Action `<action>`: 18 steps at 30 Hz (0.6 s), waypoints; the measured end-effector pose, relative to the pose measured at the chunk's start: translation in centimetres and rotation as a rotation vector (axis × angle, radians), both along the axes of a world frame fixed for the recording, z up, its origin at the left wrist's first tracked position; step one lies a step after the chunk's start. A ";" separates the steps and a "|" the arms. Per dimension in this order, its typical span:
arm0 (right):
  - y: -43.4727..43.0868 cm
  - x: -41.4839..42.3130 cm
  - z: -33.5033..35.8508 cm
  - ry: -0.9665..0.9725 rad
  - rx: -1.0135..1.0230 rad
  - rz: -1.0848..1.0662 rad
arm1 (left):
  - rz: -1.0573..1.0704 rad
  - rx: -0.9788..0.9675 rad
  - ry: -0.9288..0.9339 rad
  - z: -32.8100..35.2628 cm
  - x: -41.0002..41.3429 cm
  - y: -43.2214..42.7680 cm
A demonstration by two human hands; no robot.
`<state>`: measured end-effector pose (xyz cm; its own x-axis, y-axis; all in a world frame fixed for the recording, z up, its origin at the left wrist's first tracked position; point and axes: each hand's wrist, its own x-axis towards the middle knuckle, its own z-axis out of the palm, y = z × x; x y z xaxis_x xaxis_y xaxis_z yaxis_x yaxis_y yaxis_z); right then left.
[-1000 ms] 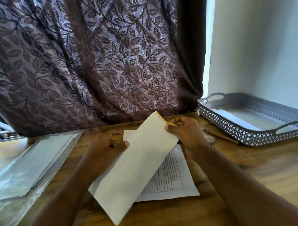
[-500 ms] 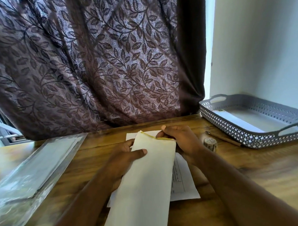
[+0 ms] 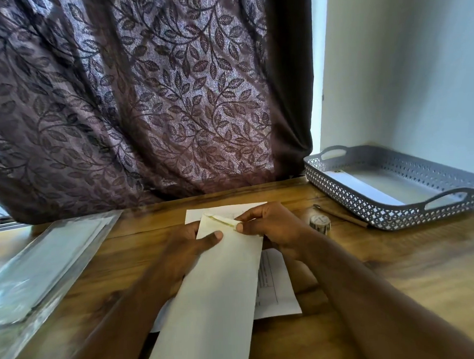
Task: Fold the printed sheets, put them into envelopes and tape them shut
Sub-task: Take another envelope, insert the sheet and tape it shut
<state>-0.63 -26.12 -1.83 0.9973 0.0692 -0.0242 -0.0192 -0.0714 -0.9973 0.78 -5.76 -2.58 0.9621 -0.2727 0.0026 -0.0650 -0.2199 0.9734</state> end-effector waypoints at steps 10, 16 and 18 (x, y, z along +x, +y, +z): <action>1.0 0.1 0.2 -0.163 -0.303 0.041 | 0.083 -0.038 -0.033 -0.8 0.9 0.4; 1.2 0.3 -0.3 -0.179 -0.279 0.016 | 0.081 -0.025 0.010 -0.5 0.6 0.6; 1.3 0.4 -0.5 -0.179 -0.264 -0.023 | 0.040 -0.029 -0.012 -0.6 0.3 0.5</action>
